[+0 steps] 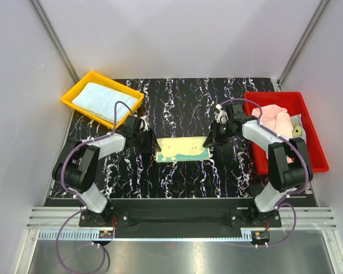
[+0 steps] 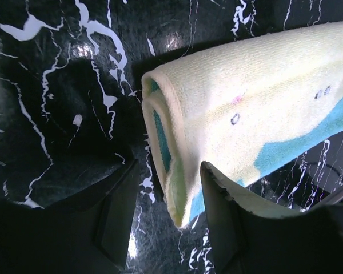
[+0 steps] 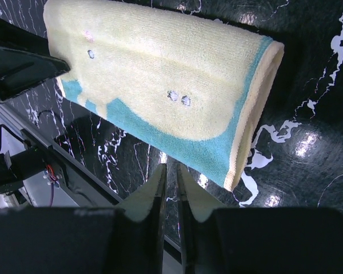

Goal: Fold and stack the towels
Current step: Fold the towel, then neatly place the folded towel into the bin

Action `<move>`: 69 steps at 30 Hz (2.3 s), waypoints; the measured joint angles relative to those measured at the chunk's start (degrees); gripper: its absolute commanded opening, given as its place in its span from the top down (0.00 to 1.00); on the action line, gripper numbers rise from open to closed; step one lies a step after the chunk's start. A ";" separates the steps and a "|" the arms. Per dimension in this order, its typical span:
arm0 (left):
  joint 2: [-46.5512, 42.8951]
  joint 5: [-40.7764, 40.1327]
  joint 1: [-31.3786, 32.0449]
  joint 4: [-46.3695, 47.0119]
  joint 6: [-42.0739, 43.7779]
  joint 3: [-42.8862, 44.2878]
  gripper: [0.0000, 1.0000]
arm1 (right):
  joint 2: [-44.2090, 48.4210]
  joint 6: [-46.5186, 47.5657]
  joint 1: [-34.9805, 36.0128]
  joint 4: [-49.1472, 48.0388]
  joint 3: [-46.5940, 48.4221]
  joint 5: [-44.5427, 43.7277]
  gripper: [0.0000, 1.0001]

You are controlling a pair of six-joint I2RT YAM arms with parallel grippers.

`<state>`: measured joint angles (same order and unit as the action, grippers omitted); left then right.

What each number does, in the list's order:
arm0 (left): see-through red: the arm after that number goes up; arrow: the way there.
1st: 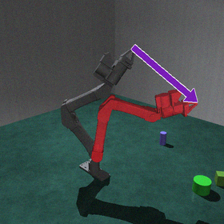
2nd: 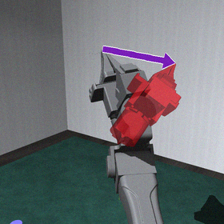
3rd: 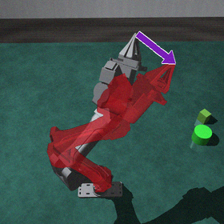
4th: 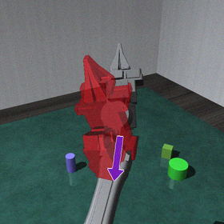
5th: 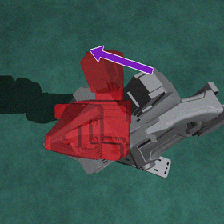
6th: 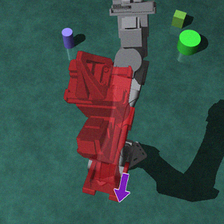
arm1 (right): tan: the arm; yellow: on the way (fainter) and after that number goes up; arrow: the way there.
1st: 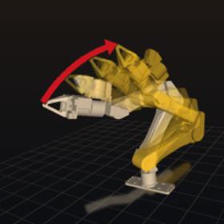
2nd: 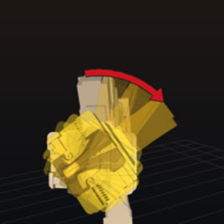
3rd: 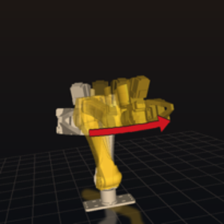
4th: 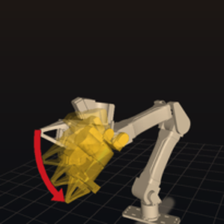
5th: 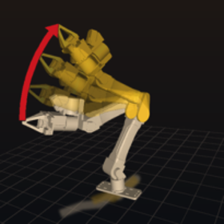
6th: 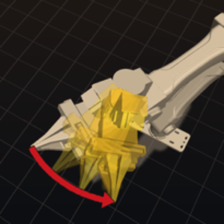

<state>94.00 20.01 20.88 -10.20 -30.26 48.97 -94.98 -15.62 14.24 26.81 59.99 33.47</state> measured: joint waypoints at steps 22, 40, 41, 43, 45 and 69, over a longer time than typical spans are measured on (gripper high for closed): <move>1.25 -1.31 1.29 6.49 -6.08 -3.61 0.70 | 3.26 0.26 0.00 -0.13 -0.02 0.90 0.81; 4.48 -5.77 1.03 -11.23 5.07 9.66 1.00 | 3.32 0.74 -0.04 -2.14 -0.02 3.61 0.81; 4.31 -6.60 0.96 -12.59 5.97 10.69 1.00 | 3.32 0.85 -0.04 -2.12 -0.02 3.61 0.81; 3.58 -9.22 0.90 -16.24 8.28 13.05 1.00 | 3.32 1.05 -0.04 -2.14 -0.02 3.63 0.80; 2.64 -11.47 0.90 -18.75 10.34 14.47 1.00 | 3.32 1.29 -0.04 -2.12 -0.02 3.63 0.80; 2.36 -24.46 -0.92 -27.12 18.99 18.97 1.00 | 3.30 2.62 -0.28 -1.64 2.25 3.61 0.79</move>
<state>96.36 -4.45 19.97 -37.32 -11.27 67.94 -91.68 -12.99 13.96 25.17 62.24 37.08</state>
